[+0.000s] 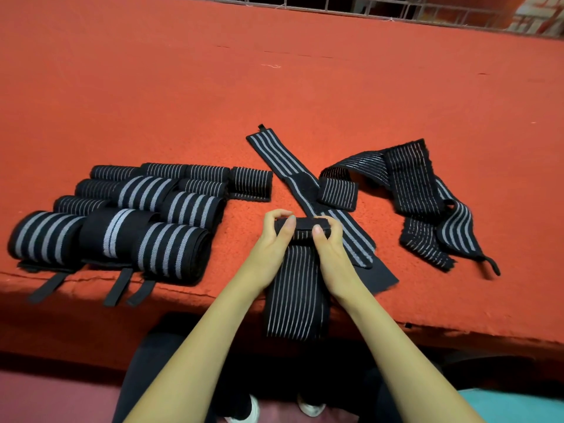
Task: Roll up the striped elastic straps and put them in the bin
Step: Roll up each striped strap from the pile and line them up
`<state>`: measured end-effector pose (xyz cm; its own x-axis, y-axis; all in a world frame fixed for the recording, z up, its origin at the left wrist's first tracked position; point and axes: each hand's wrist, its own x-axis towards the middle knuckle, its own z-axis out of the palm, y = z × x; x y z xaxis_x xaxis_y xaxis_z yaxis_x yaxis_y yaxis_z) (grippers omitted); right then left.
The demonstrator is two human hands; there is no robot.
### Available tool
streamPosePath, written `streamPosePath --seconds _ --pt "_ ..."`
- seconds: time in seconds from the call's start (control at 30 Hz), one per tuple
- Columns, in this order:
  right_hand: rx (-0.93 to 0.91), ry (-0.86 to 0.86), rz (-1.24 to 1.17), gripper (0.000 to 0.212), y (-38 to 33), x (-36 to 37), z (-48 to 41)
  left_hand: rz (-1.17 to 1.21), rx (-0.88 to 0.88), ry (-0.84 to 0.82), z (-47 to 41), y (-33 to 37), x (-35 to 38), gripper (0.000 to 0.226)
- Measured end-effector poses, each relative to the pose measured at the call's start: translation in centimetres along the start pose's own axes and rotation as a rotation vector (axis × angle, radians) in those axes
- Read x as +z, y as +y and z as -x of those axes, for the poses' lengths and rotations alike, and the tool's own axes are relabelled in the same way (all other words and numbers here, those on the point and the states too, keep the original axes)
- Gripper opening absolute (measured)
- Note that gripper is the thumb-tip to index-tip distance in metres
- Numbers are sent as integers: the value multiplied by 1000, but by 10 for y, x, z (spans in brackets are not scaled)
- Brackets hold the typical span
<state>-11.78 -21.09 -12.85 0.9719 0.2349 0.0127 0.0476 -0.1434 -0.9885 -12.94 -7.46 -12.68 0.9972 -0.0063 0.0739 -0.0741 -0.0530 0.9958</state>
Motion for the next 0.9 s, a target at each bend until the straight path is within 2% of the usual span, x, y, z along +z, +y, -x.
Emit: streamPosePath --seconds 0.07,0.13,0.2,0.3,0.4,0.6,0.63,0.77,0.83,0.9 --pt "-3 -12 -46 20 0 -1 2 -53 5 40 -1 -3 -1 22" --pt "-13 -34 -80 46 1 -3 3 -11 1 81 -2 -4 -2 17" --pt "-22 -76 7 78 4 -4 3 60 -13 112 -1 -2 -3 16" --pt "-20 -116 75 99 8 -5 3 128 -19 155 1 0 -3 6" --pt "9 -131 57 98 9 -7 0 85 17 195 0 -1 -3 6" --pt "54 -230 -15 69 3 -13 -1 20 42 164 0 -4 -2 12" --pt "80 -244 -38 70 2 -15 -1 20 48 173 0 -4 -3 13" --pt "180 -281 -9 104 -3 -17 -1 107 63 355 -1 0 -8 15" --pt "192 -312 56 102 -3 -17 -1 130 68 417 -4 1 -11 14" --pt "185 -316 105 101 -3 -16 -1 89 89 381 -7 4 -11 15"
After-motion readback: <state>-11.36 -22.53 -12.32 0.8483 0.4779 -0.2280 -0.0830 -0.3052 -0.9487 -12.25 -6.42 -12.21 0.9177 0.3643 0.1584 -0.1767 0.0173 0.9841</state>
